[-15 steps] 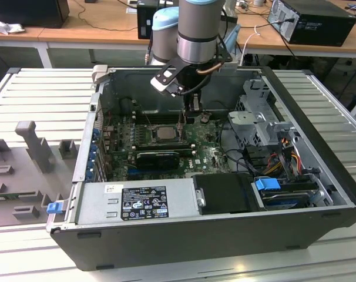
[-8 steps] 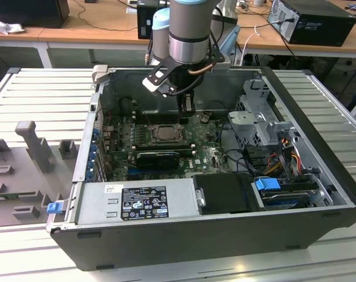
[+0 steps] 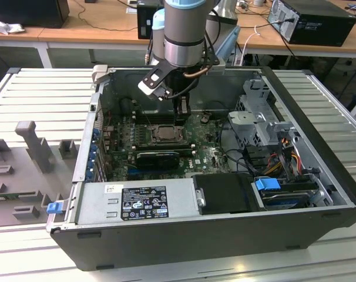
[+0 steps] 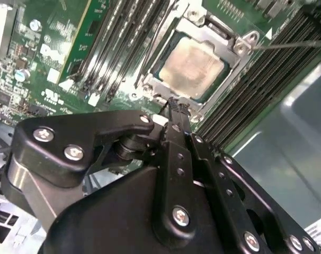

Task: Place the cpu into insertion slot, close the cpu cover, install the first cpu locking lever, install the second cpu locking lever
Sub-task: 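Close the cpu cover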

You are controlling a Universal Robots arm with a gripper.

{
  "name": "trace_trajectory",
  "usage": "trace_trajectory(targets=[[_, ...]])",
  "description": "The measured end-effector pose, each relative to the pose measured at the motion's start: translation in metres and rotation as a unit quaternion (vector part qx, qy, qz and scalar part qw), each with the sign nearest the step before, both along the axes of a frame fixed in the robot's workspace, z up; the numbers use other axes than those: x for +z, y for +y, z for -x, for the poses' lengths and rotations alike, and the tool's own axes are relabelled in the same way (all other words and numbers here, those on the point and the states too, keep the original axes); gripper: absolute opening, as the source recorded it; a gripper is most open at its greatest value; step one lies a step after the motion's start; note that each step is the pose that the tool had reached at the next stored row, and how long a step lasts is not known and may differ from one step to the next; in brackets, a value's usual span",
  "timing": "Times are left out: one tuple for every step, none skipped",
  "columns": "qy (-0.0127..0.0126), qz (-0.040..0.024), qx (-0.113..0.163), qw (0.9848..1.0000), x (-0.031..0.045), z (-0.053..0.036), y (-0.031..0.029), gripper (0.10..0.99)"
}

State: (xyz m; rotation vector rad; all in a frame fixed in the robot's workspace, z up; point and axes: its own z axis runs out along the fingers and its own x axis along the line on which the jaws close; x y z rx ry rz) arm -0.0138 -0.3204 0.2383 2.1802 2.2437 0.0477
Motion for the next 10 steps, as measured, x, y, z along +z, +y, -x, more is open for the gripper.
trace_trajectory(targets=[[0.0000,-0.0001,0.000,1.0000,-0.0003,0.0040,0.0005,0.106],[0.0001,-0.0001,0.000,1.0000,-0.0005,0.0074,0.0008,0.106],[0.0001,0.0000,0.000,1.0000,-0.0007,0.0108,0.0011,0.106],[0.0002,0.0000,0.001,1.0000,-0.0009,0.0141,0.0012,0.106],[0.0002,-0.0001,0.001,1.0000,-0.0012,0.0169,0.0016,0.106],[0.0003,-0.0003,0.001,1.0000,-0.0015,0.0179,0.0021,0.106],[0.0003,-0.0004,0.001,1.0000,-0.0017,0.0196,0.0023,0.106],[0.0003,-0.0004,0.001,1.0000,-0.0018,0.0210,0.0023,0.106],[0.0003,-0.0004,0.001,1.0000,-0.0018,0.0225,0.0024,0.106],[0.0003,-0.0004,0.001,1.0000,-0.0018,0.0231,0.0025,0.106]])
